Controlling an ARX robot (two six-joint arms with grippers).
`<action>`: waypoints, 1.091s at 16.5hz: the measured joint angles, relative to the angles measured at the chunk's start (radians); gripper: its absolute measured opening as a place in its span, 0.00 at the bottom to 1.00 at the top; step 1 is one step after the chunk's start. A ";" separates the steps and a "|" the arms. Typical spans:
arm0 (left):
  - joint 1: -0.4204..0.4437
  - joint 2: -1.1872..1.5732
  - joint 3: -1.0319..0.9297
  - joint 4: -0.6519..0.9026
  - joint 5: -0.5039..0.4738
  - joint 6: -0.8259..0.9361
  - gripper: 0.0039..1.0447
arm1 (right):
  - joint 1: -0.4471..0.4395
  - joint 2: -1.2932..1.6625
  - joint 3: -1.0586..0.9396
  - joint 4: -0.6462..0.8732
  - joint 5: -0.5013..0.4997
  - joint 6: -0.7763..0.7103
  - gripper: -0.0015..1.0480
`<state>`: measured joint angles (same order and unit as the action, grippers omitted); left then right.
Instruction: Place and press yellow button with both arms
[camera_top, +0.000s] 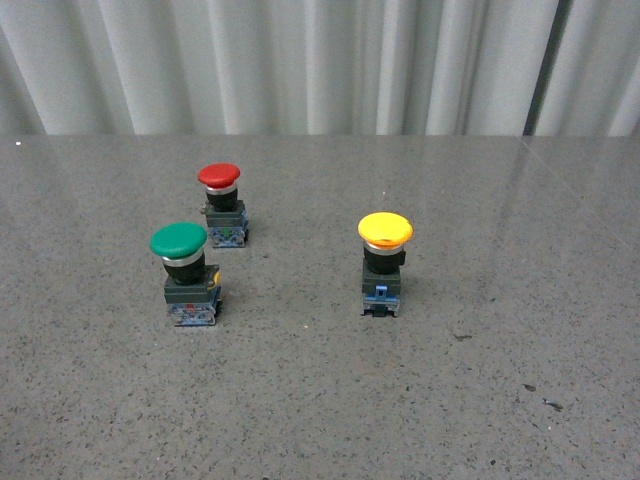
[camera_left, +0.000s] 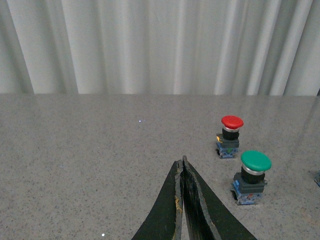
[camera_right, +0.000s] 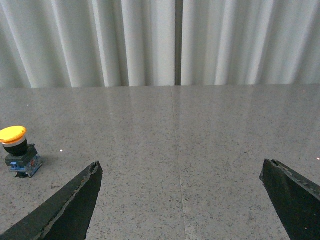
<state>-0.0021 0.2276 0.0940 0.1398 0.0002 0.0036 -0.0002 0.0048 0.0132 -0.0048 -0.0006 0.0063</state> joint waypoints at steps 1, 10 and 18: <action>0.000 -0.013 -0.013 -0.006 0.000 0.000 0.01 | 0.000 0.000 0.000 0.000 0.000 0.000 0.94; 0.000 -0.218 -0.079 -0.145 0.000 0.000 0.01 | 0.000 0.000 0.000 0.000 0.000 0.000 0.94; 0.000 -0.218 -0.079 -0.145 0.000 -0.002 0.40 | 0.000 0.000 0.000 0.000 0.000 0.000 0.94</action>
<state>-0.0021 0.0097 0.0151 -0.0048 -0.0002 0.0021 -0.0002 0.0048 0.0132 -0.0044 -0.0006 0.0063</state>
